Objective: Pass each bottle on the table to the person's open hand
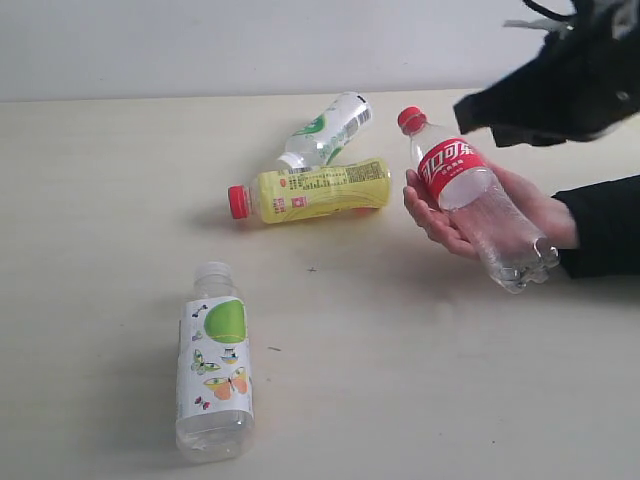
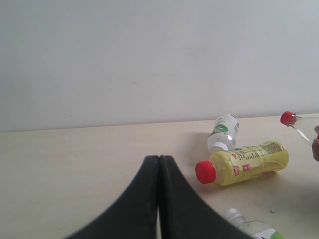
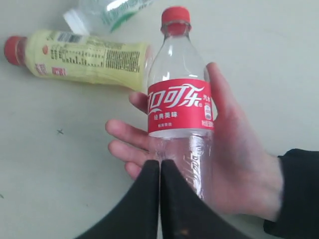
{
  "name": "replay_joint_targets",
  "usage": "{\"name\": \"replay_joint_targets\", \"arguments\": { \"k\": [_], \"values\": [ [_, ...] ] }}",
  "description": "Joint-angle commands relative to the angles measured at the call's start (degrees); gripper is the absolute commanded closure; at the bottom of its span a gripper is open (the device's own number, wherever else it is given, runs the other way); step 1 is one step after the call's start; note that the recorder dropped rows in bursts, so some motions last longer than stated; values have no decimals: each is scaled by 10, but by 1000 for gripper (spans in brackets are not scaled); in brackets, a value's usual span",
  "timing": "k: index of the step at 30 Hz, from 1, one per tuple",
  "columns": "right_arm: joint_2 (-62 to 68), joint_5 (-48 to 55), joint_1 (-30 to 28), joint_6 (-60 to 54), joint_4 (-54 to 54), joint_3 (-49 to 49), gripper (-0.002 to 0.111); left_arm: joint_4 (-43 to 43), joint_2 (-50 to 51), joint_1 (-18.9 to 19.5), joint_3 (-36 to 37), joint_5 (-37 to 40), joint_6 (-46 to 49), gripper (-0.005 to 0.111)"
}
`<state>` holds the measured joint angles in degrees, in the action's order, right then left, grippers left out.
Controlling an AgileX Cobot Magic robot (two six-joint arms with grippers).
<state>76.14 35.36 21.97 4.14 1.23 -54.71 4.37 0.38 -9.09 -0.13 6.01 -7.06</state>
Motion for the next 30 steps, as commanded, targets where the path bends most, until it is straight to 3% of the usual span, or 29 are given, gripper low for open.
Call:
{"name": "replay_joint_targets", "arguments": {
  "k": [1,4,11,18,30],
  "values": [
    [-138,-213,0,-10,13,177,108,-3,-4,1,1,-2,1,107],
    [-209,-281,0,-10,43,265,108,-3,-4,1,1,-2,1,107],
    [-350,-280,0,-10,66,340,108,-3,-4,1,1,-2,1,107],
    [-457,-248,0,-20,183,349,108,-3,-4,1,1,-2,1,107],
    [-539,-247,0,-25,177,347,108,-3,-4,1,1,-2,1,107]
  ]
}}
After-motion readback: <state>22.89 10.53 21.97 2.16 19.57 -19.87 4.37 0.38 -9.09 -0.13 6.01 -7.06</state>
